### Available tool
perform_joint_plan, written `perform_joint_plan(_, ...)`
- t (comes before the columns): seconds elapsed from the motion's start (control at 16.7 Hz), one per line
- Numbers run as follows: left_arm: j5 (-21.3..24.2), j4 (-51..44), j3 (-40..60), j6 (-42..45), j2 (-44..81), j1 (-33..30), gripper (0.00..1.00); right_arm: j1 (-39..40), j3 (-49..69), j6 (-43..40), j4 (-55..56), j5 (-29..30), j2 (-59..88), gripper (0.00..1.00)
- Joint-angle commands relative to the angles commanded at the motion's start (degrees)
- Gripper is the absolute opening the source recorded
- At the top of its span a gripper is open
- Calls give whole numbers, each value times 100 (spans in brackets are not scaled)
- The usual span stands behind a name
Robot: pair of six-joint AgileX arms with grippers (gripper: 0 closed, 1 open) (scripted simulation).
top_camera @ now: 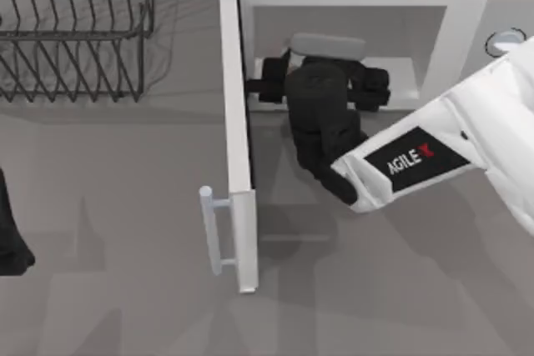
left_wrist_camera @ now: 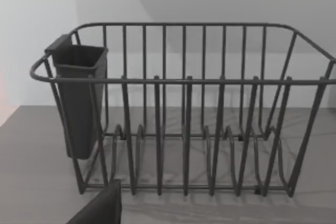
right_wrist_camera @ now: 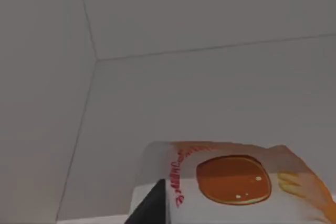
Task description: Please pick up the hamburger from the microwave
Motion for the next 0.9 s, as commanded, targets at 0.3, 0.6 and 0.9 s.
perform_joint_plan(0.3, 0, 0, 0, 0, 0, 0, 100, -202, 1270, -116, -662, -243, 942, 100)
perform_joint_plan(0.6, 0, 0, 0, 0, 0, 0, 100, -542, 3529, -307, -1705, -648, 2204, 100)
perform_joint_plan(0.9, 0, 0, 0, 0, 0, 0, 100, -808, 4751, -452, -2475, -960, 2992, 100)
